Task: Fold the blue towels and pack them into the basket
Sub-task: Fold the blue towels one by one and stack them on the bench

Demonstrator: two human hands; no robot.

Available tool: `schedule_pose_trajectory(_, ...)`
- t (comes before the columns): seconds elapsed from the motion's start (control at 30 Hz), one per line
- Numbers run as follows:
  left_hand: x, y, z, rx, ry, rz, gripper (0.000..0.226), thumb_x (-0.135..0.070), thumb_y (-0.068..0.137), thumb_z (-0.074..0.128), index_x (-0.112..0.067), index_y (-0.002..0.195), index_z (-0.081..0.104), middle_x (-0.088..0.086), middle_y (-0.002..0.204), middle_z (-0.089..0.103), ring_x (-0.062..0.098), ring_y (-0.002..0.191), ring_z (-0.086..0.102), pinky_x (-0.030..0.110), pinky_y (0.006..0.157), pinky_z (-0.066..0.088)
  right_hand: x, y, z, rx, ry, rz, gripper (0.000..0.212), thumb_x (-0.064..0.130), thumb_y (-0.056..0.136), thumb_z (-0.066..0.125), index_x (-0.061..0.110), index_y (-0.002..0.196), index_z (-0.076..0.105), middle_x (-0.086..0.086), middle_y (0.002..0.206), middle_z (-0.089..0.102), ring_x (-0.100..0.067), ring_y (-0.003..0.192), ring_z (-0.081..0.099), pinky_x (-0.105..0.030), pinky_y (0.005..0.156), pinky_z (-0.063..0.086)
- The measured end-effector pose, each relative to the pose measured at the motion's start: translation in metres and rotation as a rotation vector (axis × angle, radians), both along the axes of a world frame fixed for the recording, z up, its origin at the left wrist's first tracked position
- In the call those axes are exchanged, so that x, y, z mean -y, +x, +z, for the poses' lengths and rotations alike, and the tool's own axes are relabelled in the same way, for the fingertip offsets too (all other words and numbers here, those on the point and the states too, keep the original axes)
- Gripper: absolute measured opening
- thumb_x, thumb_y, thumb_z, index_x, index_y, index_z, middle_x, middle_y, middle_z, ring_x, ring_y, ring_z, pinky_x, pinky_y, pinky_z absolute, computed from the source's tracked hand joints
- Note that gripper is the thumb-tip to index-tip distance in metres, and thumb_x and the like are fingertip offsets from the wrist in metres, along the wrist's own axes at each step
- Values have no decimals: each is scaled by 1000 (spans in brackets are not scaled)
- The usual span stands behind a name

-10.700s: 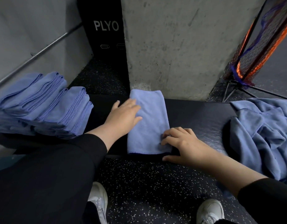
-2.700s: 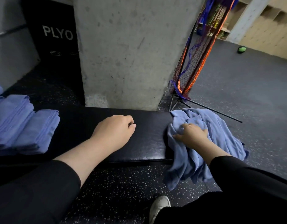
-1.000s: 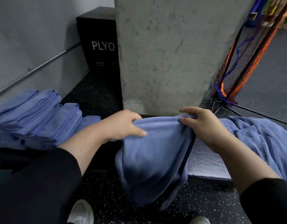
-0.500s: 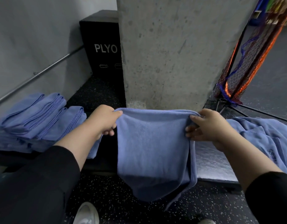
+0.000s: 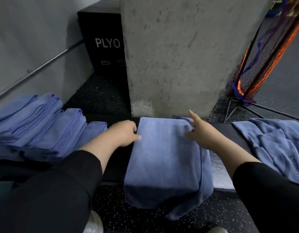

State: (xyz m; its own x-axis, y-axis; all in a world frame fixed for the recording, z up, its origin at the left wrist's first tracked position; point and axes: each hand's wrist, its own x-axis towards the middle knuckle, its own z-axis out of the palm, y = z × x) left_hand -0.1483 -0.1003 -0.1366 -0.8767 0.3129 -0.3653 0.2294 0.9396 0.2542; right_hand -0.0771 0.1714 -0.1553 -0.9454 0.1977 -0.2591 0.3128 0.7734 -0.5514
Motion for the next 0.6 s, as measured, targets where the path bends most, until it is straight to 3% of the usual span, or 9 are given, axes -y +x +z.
schedule_pose_trajectory(0.07,2,1,-9,52,-92,-16,40,-47,91,69,-16,115,68,2,113,67,19,94,62,31,78,47,-5,1,-1,-22,127,-1,72,27,89,70,27,152,36,-5,139,58,-26,118,59,-29,83,42)
schedule_pose_trajectory(0.13,2,2,-16,40,-122,3,35,-51,87,70,-17,94,65,-1,92,65,18,80,60,31,67,44,-10,4,-2,-59,286,-23,35,27,85,70,22,119,62,-7,118,66,-27,100,59,-30,74,39)
schedule_pose_trajectory(0.2,1,4,-23,10,-121,31,36,-53,85,71,-20,79,57,-3,79,59,16,72,55,32,64,43,-16,10,-2,-28,349,-101,24,36,82,71,18,95,60,-5,101,66,-27,88,57,-34,68,41)
schedule_pose_trajectory(0.33,-6,10,-32,-32,-121,57,33,-48,89,68,-23,77,50,-2,85,59,22,80,59,34,70,47,-21,23,-13,145,397,-169,38,52,77,67,18,91,58,-5,93,65,-30,83,57,-35,67,43)
schedule_pose_trajectory(0.47,-11,10,-39,-13,-44,96,25,-37,93,60,-19,78,55,1,81,61,22,74,59,33,62,42,-17,26,-21,91,444,-223,25,35,85,61,14,98,59,-4,87,55,-30,80,50,-32,68,40)
schedule_pose_trajectory(0.6,-17,10,-35,-60,9,150,18,-26,90,53,-18,74,51,1,80,61,20,66,53,30,56,37,-14,21,-28,17,432,-215,16,26,90,57,11,89,53,-9,89,59,-33,86,56,-33,67,39)
